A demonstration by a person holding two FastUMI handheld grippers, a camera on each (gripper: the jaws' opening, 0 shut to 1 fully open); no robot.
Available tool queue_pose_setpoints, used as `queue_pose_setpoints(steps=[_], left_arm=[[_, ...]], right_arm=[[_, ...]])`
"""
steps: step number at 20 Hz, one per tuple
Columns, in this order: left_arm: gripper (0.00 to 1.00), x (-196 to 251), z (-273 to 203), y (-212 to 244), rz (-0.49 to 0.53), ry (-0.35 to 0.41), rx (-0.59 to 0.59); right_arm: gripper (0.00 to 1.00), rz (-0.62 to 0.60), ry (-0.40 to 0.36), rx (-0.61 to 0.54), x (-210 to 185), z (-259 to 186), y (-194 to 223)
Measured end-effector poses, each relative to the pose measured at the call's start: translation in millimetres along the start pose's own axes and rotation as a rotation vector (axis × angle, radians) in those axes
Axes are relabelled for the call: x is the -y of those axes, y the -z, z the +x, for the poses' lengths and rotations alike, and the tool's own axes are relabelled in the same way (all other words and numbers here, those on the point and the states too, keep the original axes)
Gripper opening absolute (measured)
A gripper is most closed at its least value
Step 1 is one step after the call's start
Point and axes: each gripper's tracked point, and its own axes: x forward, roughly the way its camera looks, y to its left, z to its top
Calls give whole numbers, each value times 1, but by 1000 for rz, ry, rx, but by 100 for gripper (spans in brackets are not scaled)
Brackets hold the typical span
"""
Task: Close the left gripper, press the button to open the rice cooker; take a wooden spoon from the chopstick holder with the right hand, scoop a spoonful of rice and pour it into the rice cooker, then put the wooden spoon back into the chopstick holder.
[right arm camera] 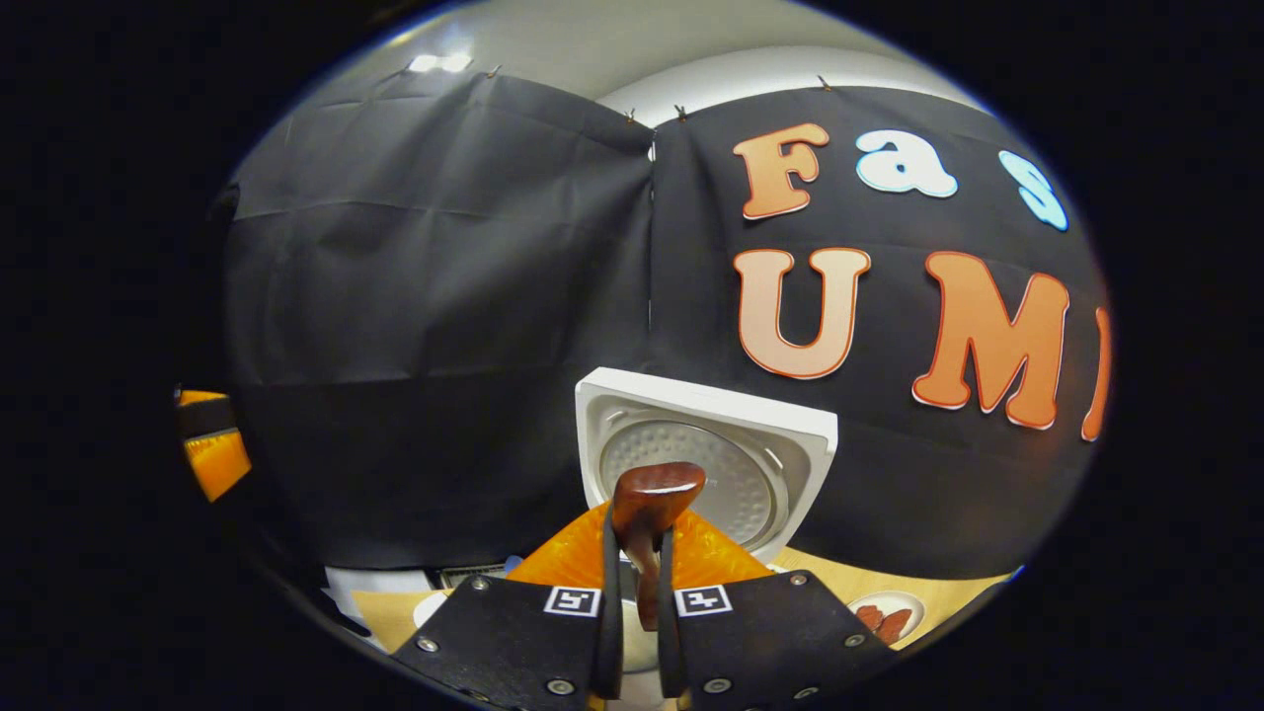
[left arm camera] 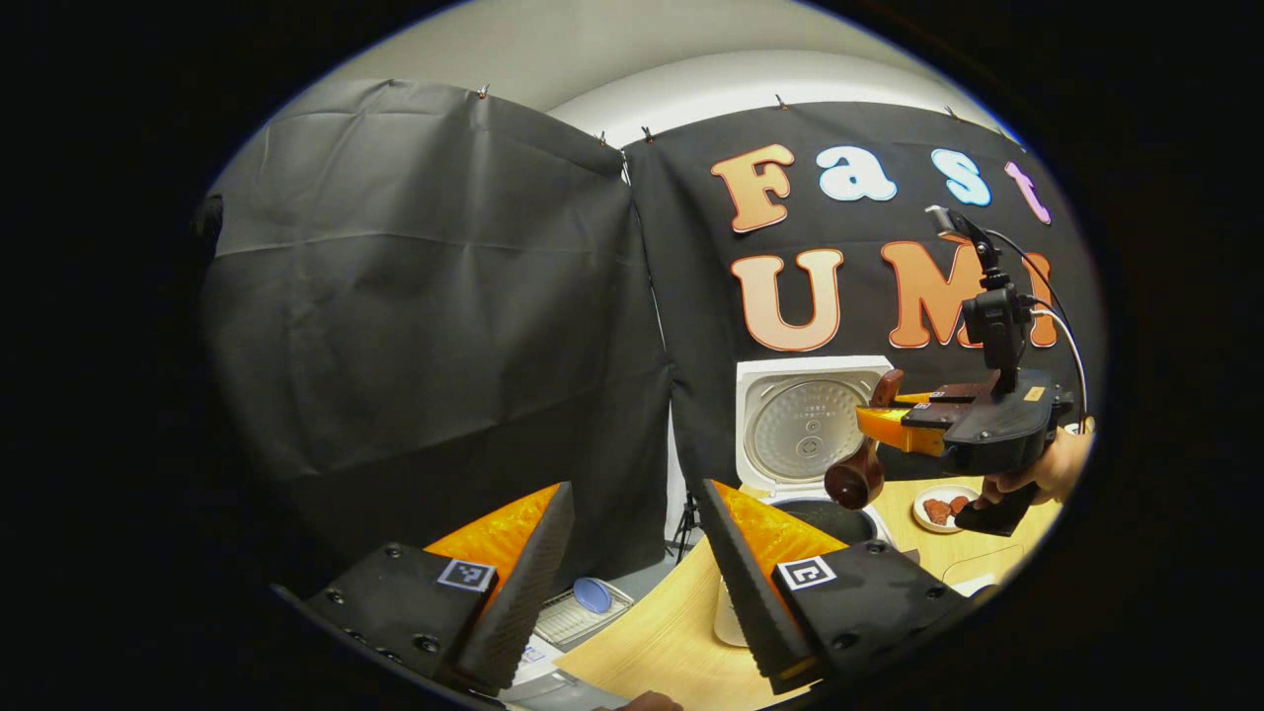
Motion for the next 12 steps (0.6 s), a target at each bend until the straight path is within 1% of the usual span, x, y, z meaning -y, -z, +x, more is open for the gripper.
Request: queue_pose_setpoints(steps=[3,5,6,7,8,9,10,11,12], left_arm=[[89,7,-2,1,-5,8,-2],[88,13,-2,0,-3,15,-3],[85,17,-2,-2,-1,19,-2],[88,20,-3,-3,2,22,0],[88,25,-4,-5,3,29,3],[88,29,-6,-5,7,33,6],[86,35,-6,-7,8,41,11],[89,40,-9,-9,12,48,14],[88,46,-10,-14,13,57,22]], right_arm=[[13,199,25,6,19,-9,1],[13,360,38,-3,33,-16,3],[13,439,44,-4,42,-20,5],[13,510,55,0,54,-26,6],[13,572,70,7,67,-34,5],[13,615,88,12,78,-43,4],[14,641,107,20,91,-54,3],[13,659,126,29,103,-64,-1],[13,670,143,40,115,-76,-2]])
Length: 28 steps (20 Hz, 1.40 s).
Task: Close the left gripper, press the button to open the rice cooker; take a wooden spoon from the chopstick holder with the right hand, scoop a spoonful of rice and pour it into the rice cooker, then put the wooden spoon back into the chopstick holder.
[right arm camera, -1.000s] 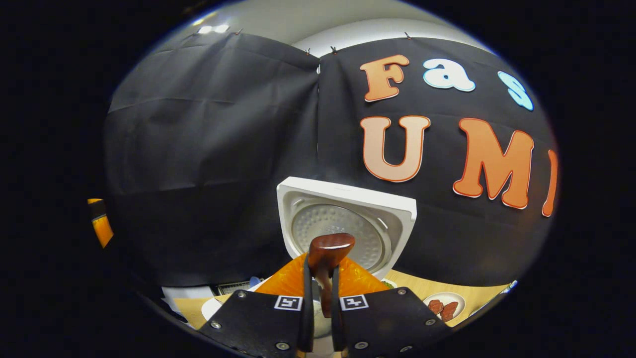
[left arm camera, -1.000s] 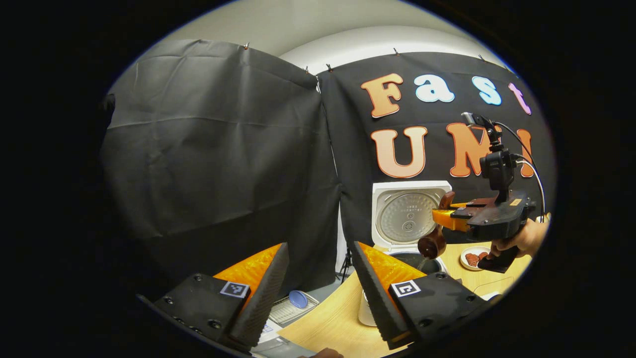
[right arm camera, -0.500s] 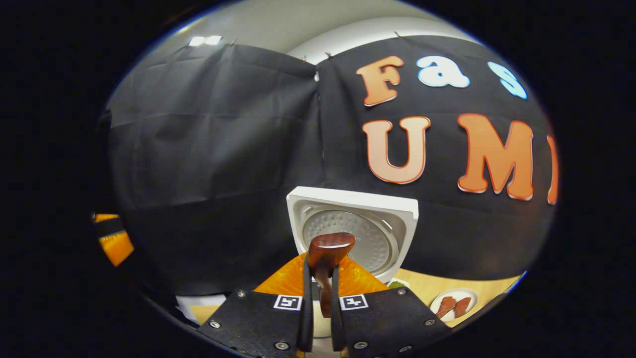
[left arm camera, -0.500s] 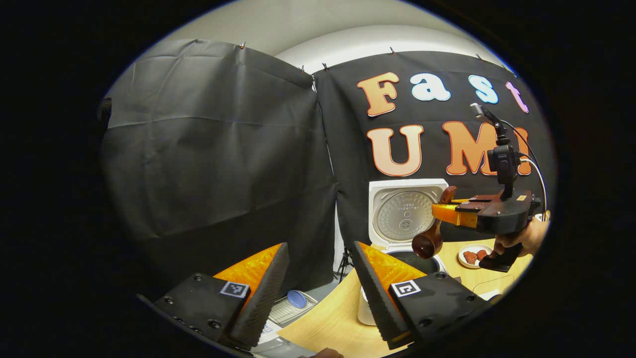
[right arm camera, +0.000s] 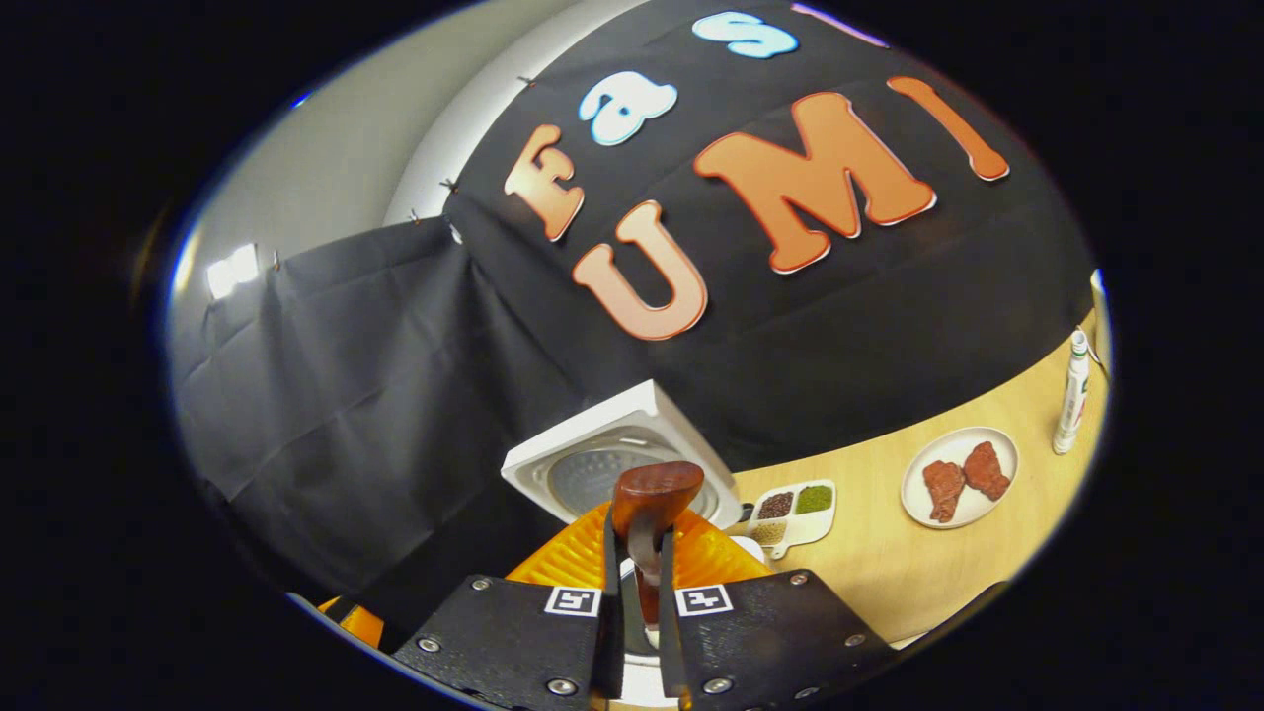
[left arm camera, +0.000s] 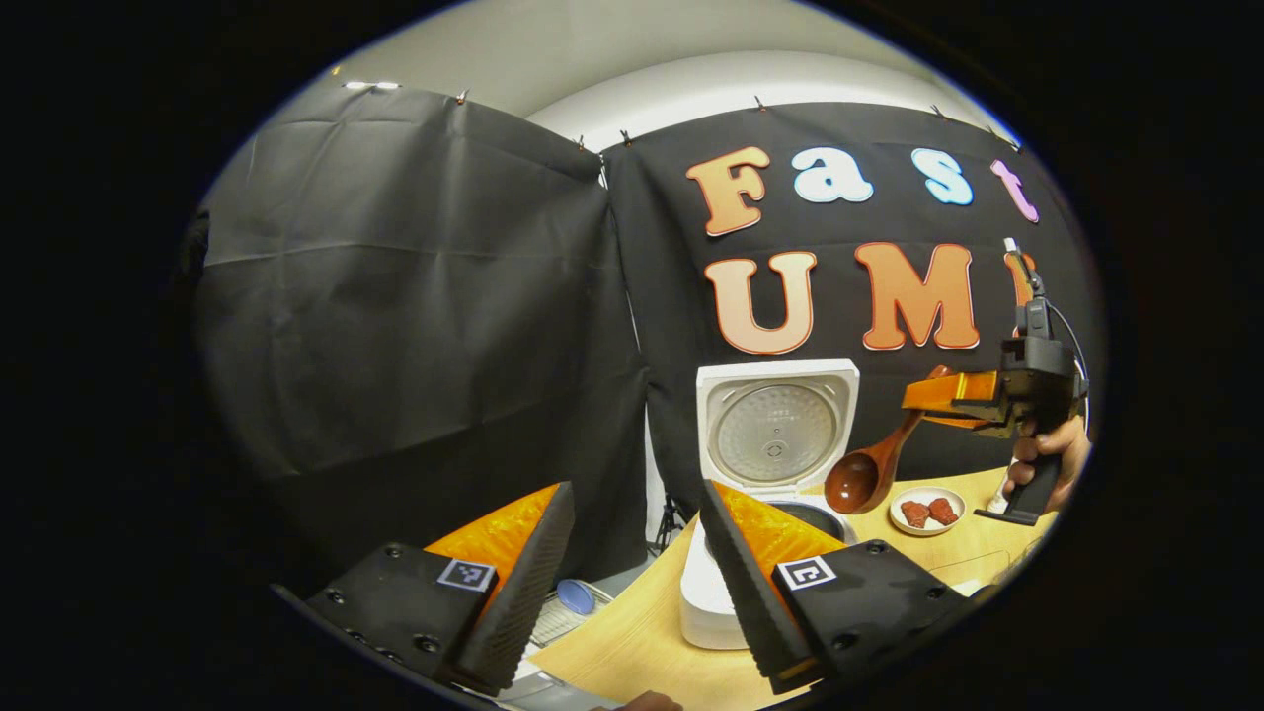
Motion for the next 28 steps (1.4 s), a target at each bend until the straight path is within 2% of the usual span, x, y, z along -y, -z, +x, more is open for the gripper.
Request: queue_pose_setpoints(steps=[4,10,15,22,28], left_arm=[[89,26,-1,-10,-8,36,15],[94,66,-4,-18,-22,76,17],[94,98,-4,-22,-25,98,16],[94,138,-4,-30,-17,128,16],[94,173,-8,-34,6,169,18]], right_arm=[[13,13,68,56,43,-57,-33],[13,-24,231,128,123,-145,-68],[13,-31,377,171,182,-219,-82],[13,-36,588,137,259,-309,-58],[13,22,663,74,288,-343,-12]])
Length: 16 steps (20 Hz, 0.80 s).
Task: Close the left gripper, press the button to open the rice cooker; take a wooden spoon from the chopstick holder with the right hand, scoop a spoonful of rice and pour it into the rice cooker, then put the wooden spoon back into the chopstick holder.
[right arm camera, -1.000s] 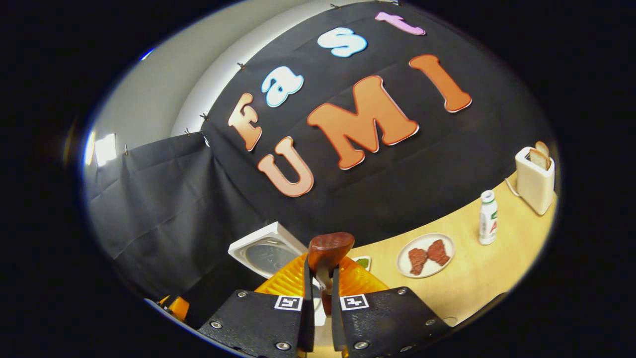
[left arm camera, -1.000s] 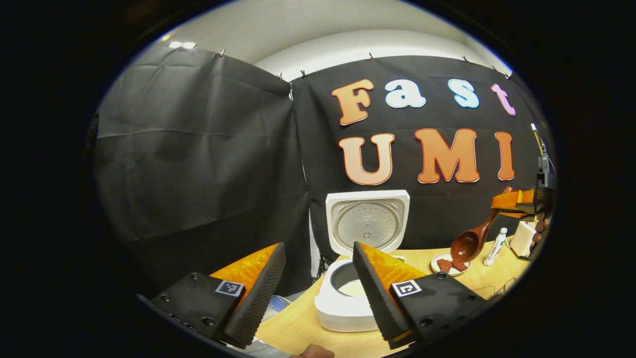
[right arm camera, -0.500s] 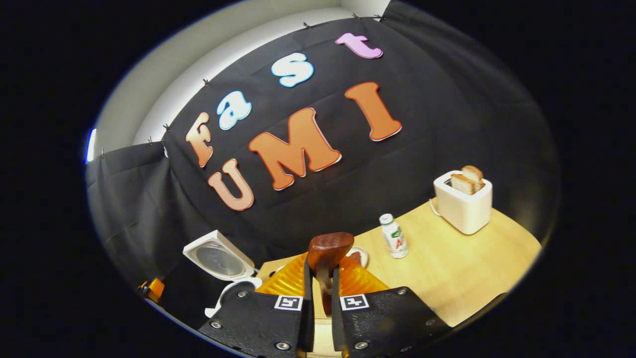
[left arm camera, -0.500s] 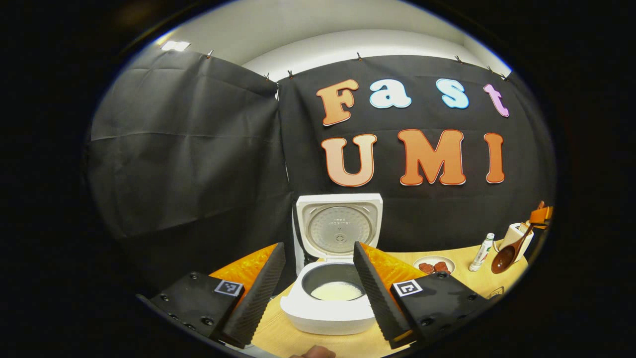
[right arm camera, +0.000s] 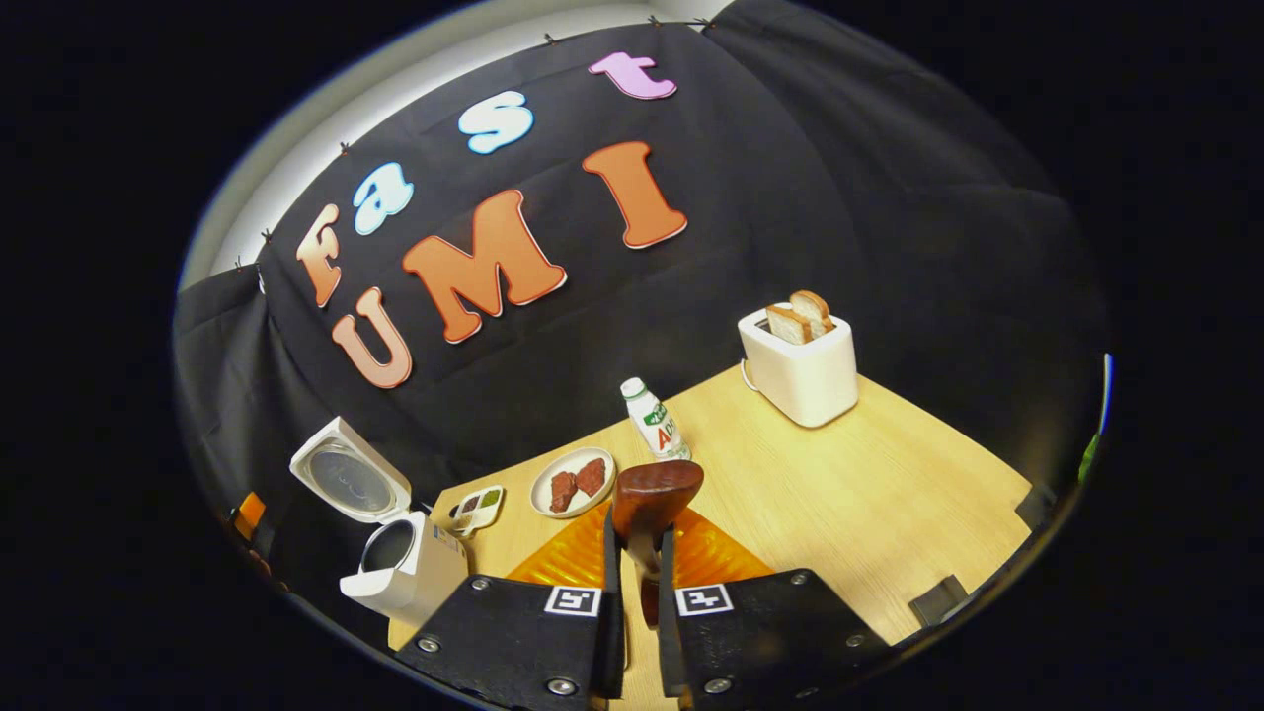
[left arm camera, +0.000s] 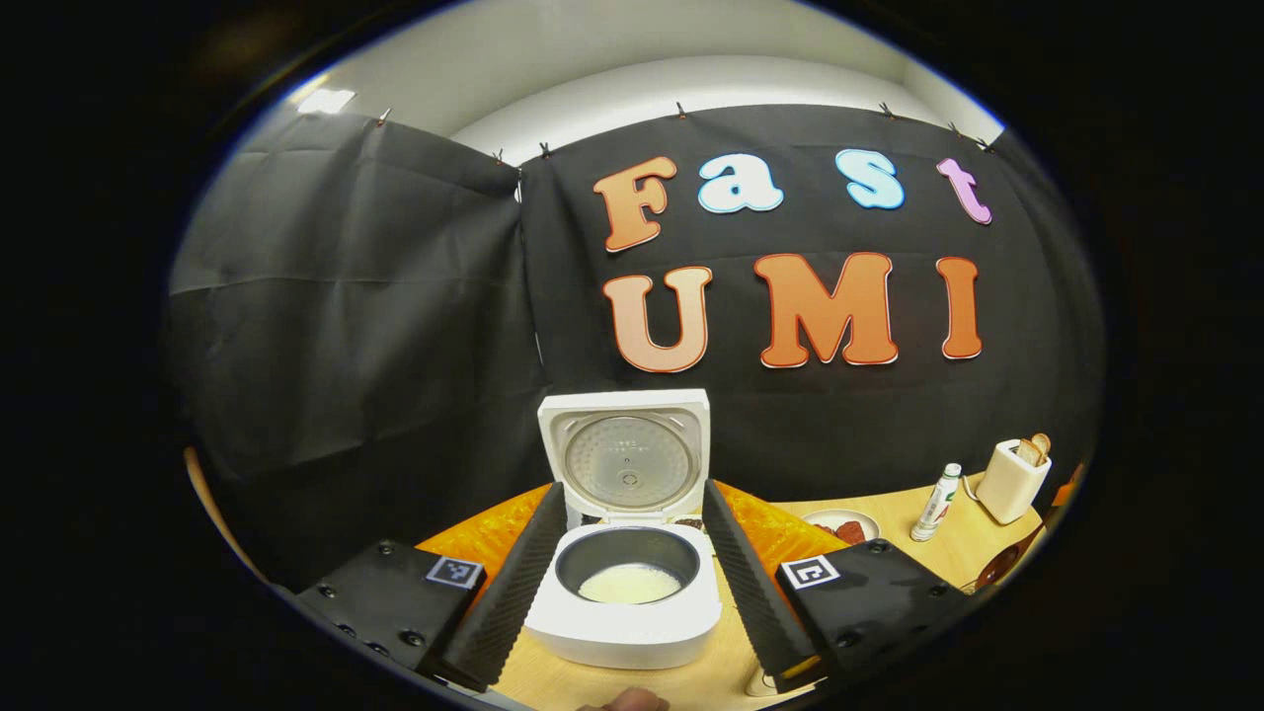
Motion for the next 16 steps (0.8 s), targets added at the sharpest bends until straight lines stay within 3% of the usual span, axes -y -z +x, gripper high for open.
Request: queue_pose_setpoints(steps=[9,16], left_arm=[[94,21,-3,-1,21,20,1],[95,18,-4,-1,42,15,2]], right_arm=[[14,31,21,-73,20,22,50],[15,165,53,-66,44,39,71]])
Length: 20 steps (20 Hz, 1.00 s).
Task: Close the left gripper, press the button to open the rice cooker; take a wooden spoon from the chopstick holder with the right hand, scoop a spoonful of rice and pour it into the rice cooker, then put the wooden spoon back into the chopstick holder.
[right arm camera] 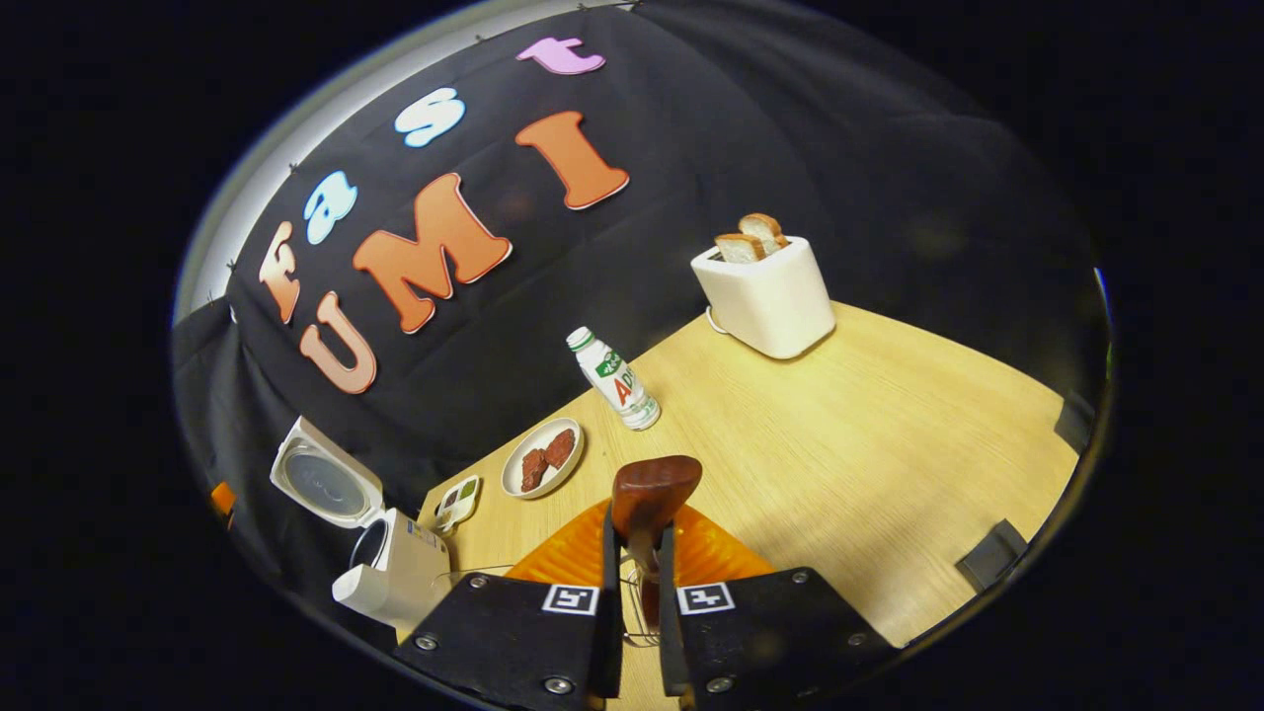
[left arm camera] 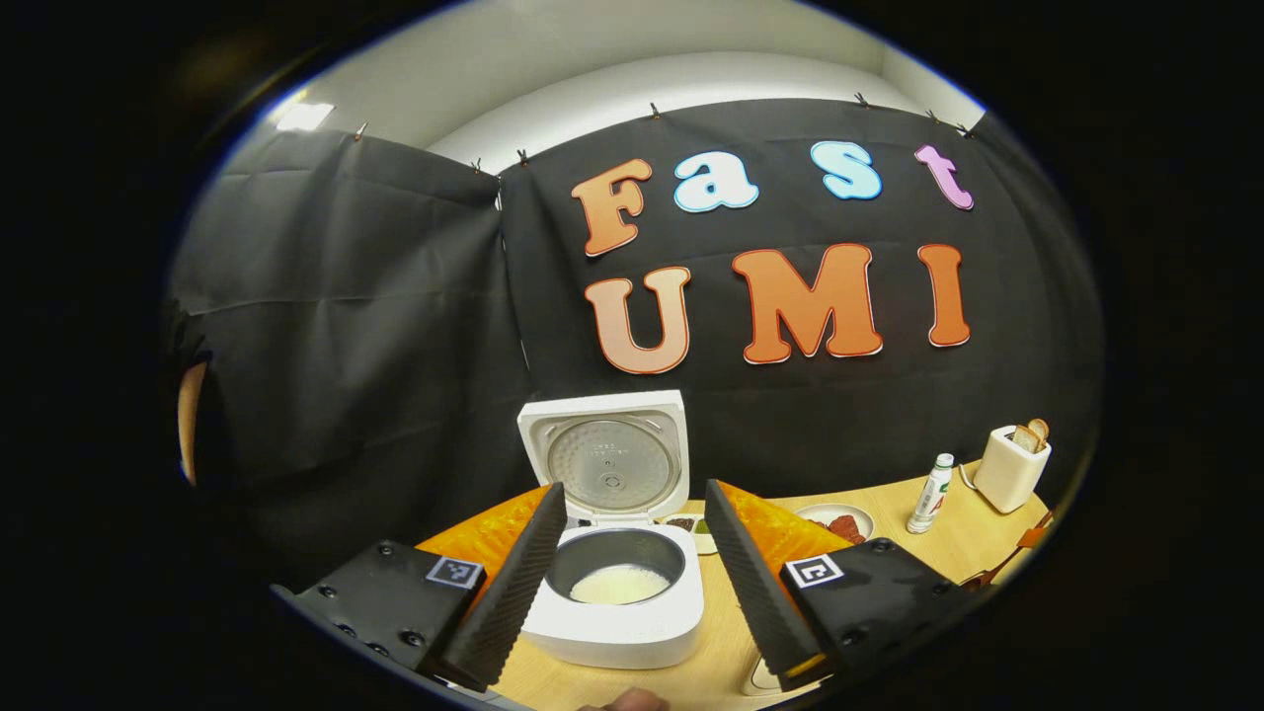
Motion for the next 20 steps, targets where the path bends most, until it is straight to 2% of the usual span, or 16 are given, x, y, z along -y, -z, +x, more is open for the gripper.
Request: queue_pose_setpoints(steps=[4,7,10,12,13,14,15,16,17,18,20], left_arm=[[94,0,3,-1,0,7,2],[94,5,7,0,5,19,3],[96,3,15,-9,14,24,24],[94,1,22,-16,6,31,37],[94,-1,25,-21,-1,34,45],[94,-4,30,-27,-12,36,50],[94,-3,37,-32,-28,47,51],[98,-5,43,-40,-44,50,55],[98,-8,50,-47,-59,59,53],[94,-11,60,-54,-72,66,51],[93,-13,81,-59,-110,90,21]], right_arm=[[15,27,19,21,4,9,8],[18,49,27,44,8,6,7],[25,46,37,16,10,3,5],[41,31,50,46,13,-1,-12],[58,21,63,64,16,-6,-23],[65,6,76,86,19,-11,-35],[80,-13,91,110,22,-17,-48],[84,-34,108,134,25,-24,-62],[88,-58,120,154,25,-32,-76],[89,-84,132,174,25,-40,-89],[92,-138,142,231,17,-58,-120]])
